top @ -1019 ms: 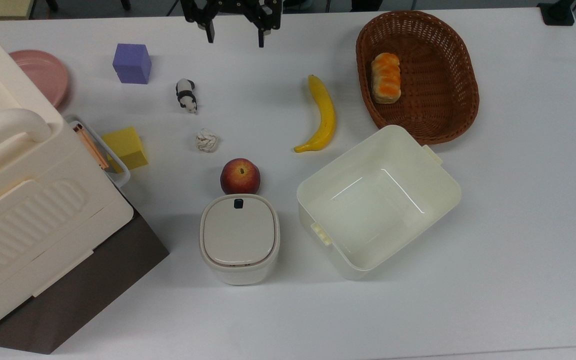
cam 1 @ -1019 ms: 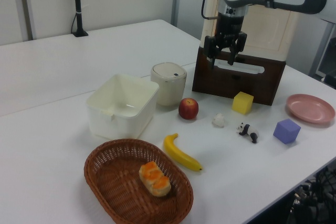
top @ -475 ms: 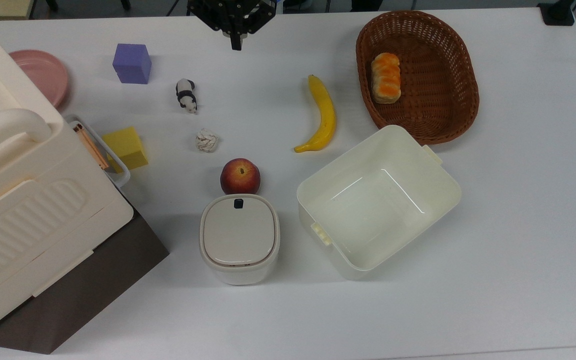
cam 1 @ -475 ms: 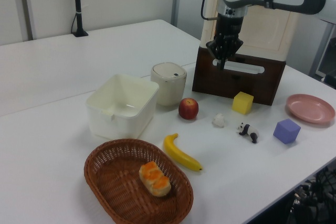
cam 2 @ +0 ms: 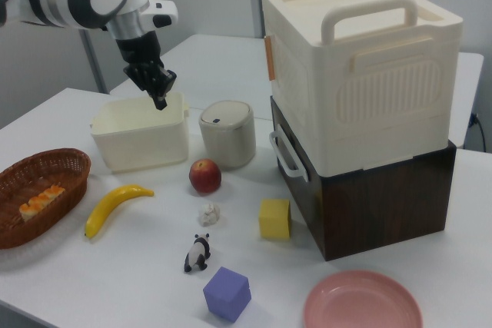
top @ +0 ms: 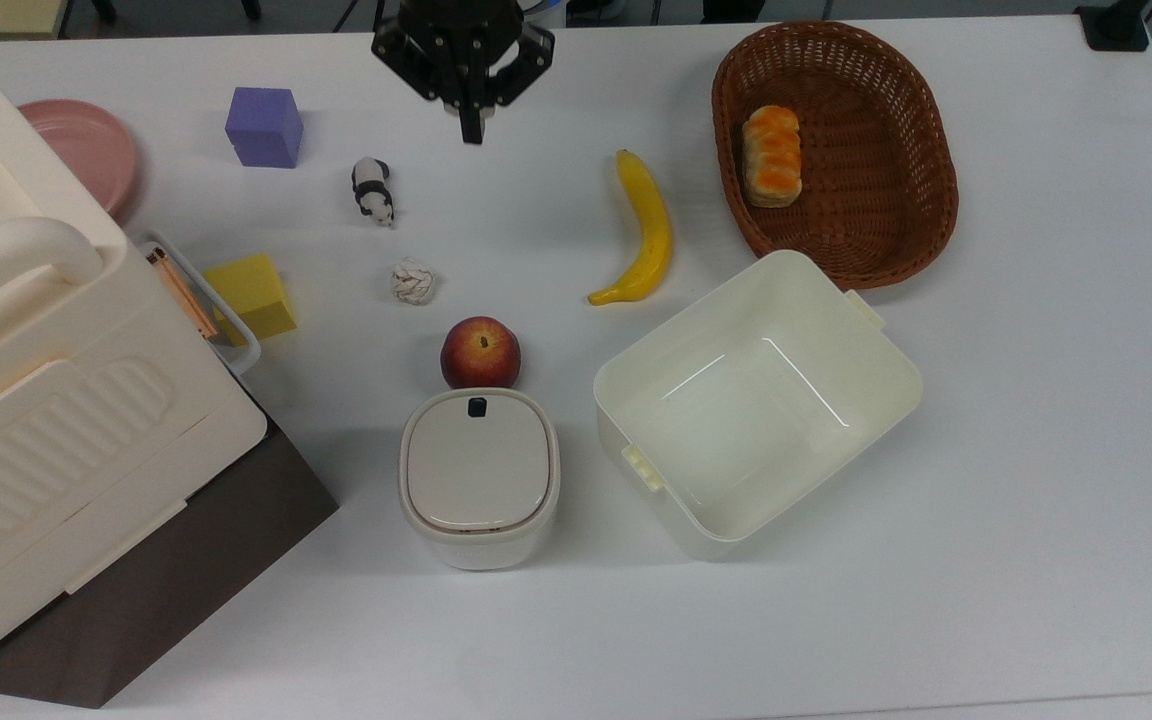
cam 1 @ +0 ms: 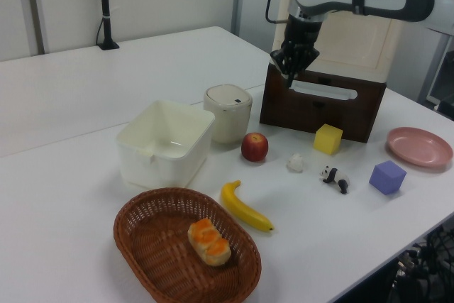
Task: Open the trash can
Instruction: 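Move the gripper down over the white trash can lid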
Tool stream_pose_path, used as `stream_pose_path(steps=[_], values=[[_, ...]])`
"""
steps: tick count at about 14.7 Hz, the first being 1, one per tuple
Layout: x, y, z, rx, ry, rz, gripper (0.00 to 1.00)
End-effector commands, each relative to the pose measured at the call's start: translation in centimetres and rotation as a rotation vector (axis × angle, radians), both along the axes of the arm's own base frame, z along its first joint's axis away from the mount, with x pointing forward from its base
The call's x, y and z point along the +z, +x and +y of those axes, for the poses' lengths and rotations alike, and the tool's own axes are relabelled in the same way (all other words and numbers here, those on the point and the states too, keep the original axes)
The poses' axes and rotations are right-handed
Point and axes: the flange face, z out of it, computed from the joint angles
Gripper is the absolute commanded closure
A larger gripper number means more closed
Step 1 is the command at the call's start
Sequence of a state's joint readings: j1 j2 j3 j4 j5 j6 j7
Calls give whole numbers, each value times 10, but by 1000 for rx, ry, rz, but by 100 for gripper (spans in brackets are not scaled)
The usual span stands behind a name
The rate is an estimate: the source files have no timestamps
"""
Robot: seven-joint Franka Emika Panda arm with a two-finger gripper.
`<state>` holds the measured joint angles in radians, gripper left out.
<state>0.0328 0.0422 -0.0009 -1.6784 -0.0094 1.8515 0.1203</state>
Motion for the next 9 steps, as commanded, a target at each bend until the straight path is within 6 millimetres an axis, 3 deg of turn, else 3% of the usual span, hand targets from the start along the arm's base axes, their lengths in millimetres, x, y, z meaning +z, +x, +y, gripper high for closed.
stream_pose_path(steps=[1,9], values=[[-18,42,3,-3,14,-111,100],[-56,97,3,15,-19,-267,99]])
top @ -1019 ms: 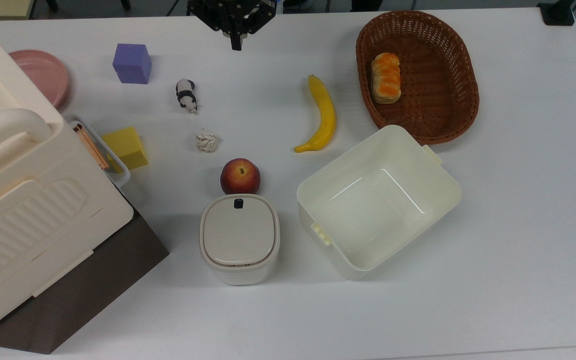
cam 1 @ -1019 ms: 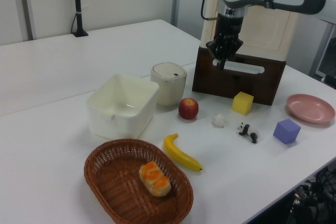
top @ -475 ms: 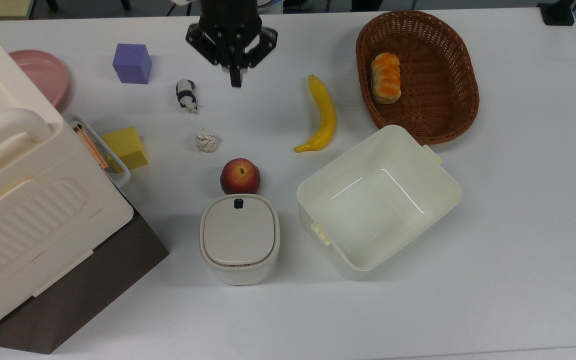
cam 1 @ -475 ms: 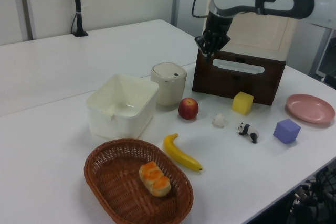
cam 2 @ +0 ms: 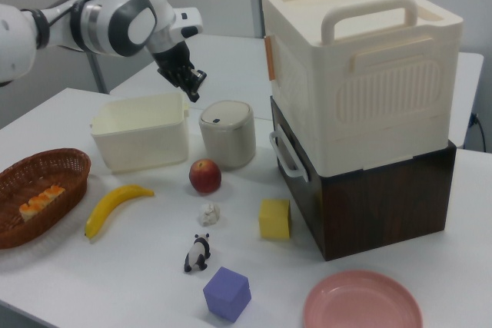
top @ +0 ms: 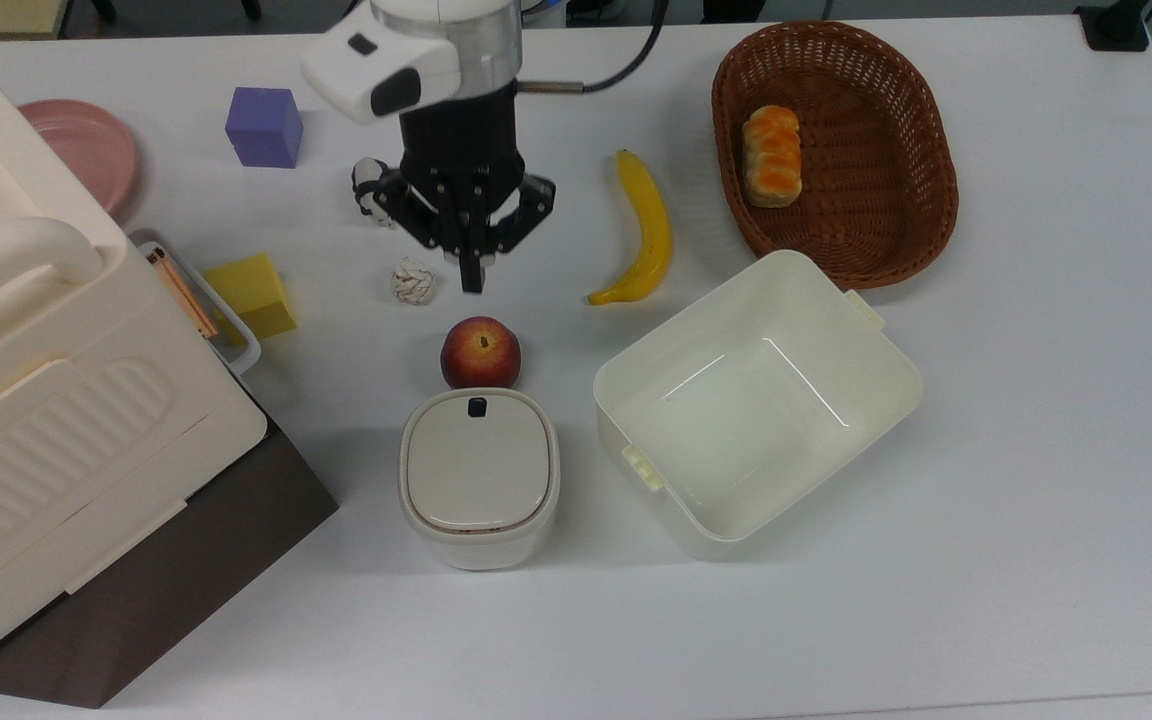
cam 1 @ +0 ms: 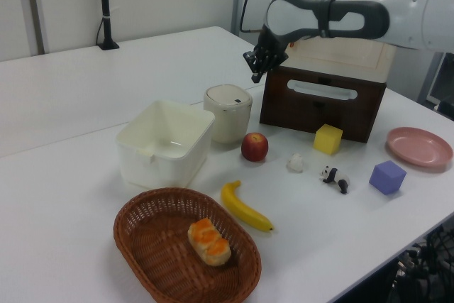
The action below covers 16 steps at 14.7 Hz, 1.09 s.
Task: Open the trash can
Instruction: 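Move the gripper down over the white trash can lid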
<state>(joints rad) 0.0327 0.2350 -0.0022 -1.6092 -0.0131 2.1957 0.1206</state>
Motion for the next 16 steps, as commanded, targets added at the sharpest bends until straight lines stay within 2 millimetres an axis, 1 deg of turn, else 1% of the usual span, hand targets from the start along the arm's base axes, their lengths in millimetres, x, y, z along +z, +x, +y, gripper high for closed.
stream_pose_path(steps=[1,3,5,8,11,13,15,16], values=[[-13,25,2,13,-32,-63,99],[-22,30,2,23,-56,-78,99],[-36,36,5,41,-81,-82,99],[-41,41,6,49,-88,-113,99],[-45,41,8,60,-106,-109,99],[-60,44,10,75,-129,-90,99],[-63,45,15,88,-138,-86,99],[-71,46,17,94,-140,-76,99]])
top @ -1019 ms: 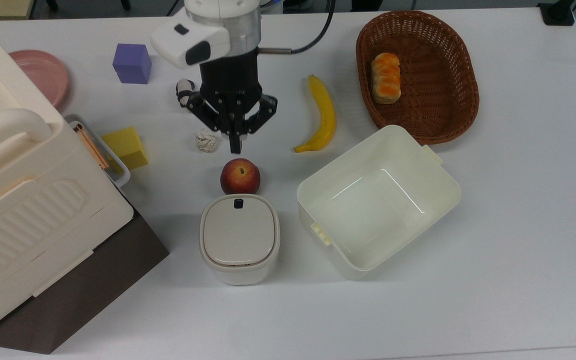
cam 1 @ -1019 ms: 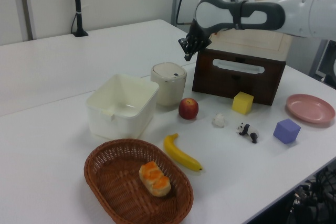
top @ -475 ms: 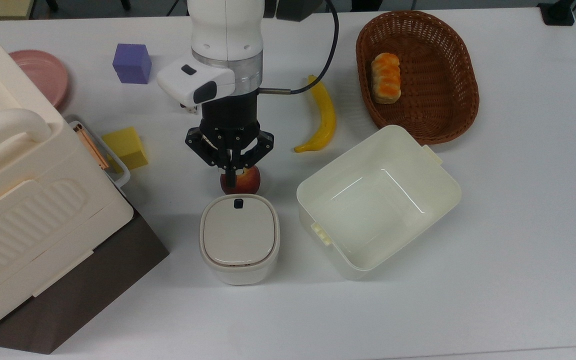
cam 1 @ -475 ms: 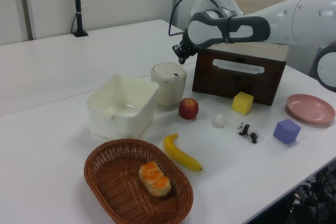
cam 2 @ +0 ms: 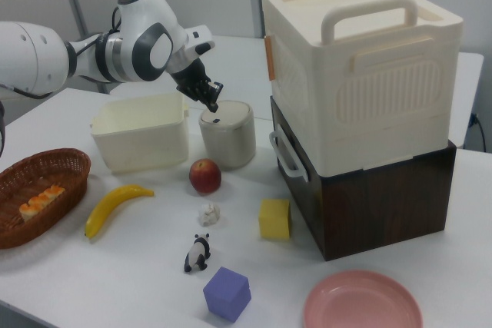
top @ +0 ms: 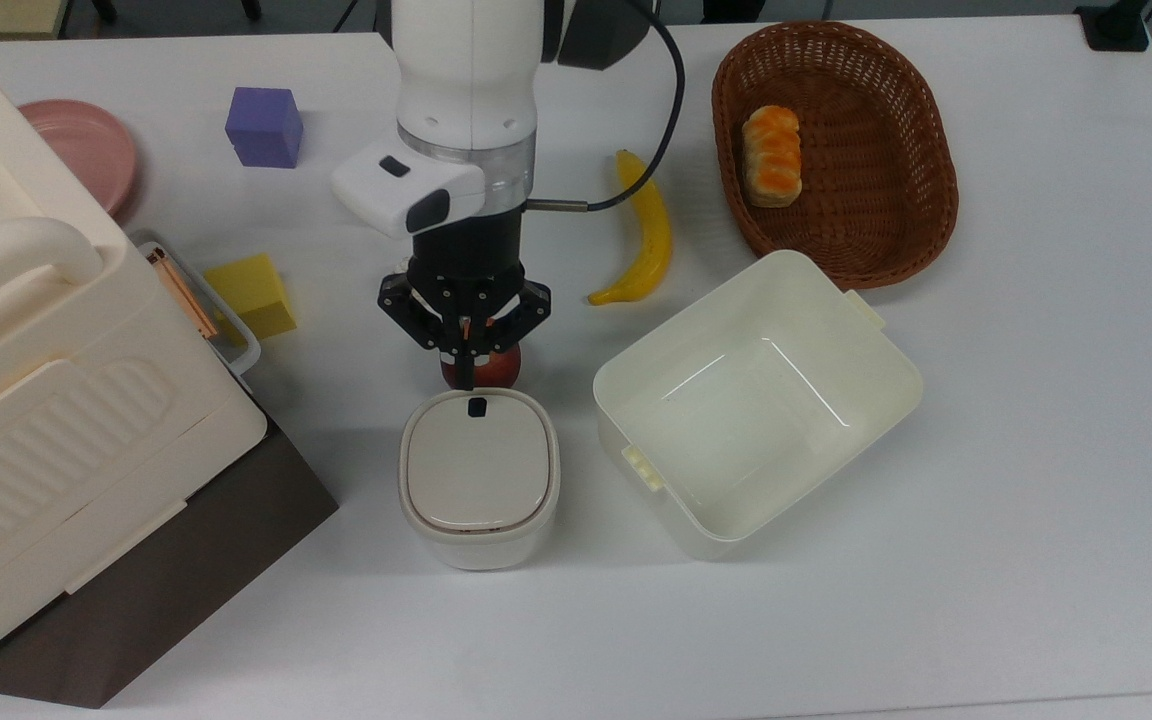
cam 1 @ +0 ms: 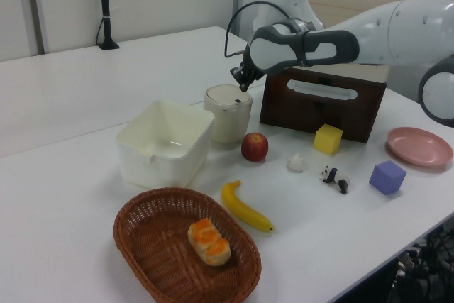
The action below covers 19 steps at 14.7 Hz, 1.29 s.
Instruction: Open the trash can
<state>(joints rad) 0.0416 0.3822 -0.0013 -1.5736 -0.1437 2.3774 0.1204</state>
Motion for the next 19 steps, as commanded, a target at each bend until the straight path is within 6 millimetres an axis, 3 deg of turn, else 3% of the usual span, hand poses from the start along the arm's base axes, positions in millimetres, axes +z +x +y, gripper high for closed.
stream_pose_path(steps=[1,19], values=[[-15,7,11,29,-29,5,99],[-23,18,8,50,-85,0,99]])
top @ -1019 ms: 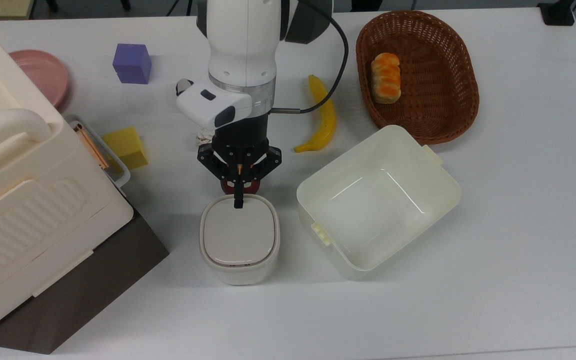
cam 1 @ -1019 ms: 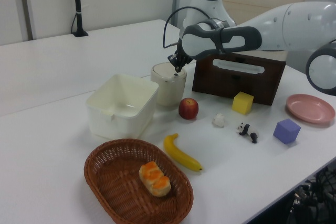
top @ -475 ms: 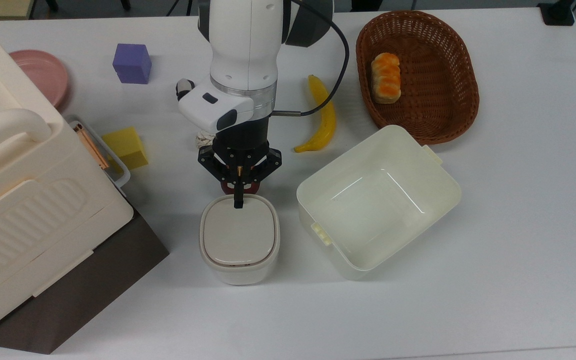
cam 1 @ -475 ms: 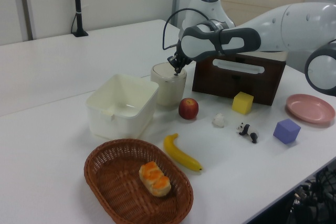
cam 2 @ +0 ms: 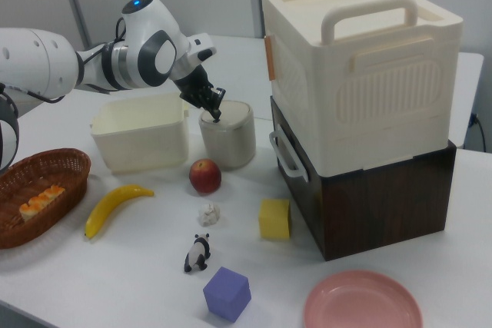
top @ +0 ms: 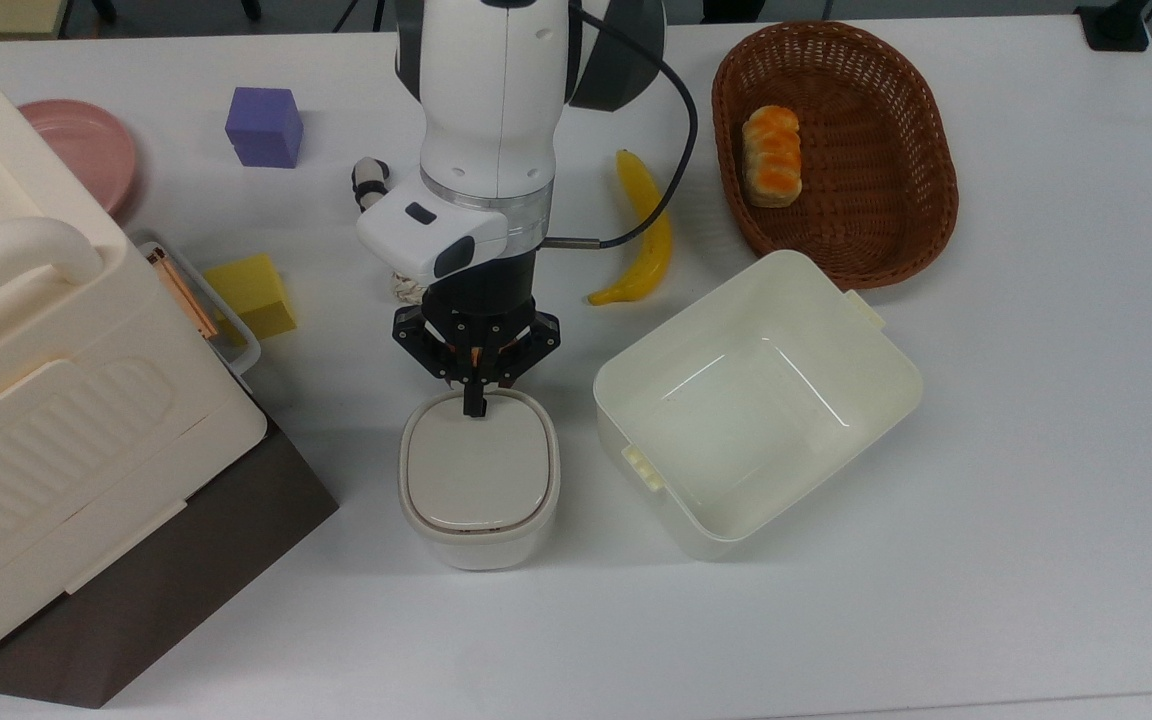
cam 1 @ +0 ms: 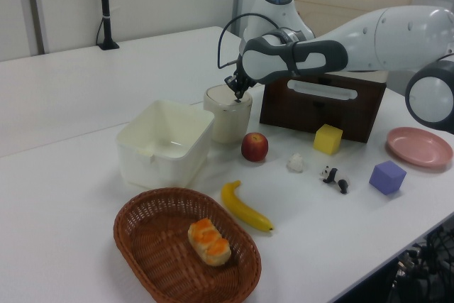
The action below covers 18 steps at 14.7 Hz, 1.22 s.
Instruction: Open the trash can
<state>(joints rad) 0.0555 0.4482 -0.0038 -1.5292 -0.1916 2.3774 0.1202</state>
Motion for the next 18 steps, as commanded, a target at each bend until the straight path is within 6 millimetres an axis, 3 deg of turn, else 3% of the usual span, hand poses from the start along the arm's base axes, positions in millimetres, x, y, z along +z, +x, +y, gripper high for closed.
stream_pose_path(steps=[1,18], values=[[1,4,0,23,-40,-18,99],[-16,4,3,68,-126,4,99]])
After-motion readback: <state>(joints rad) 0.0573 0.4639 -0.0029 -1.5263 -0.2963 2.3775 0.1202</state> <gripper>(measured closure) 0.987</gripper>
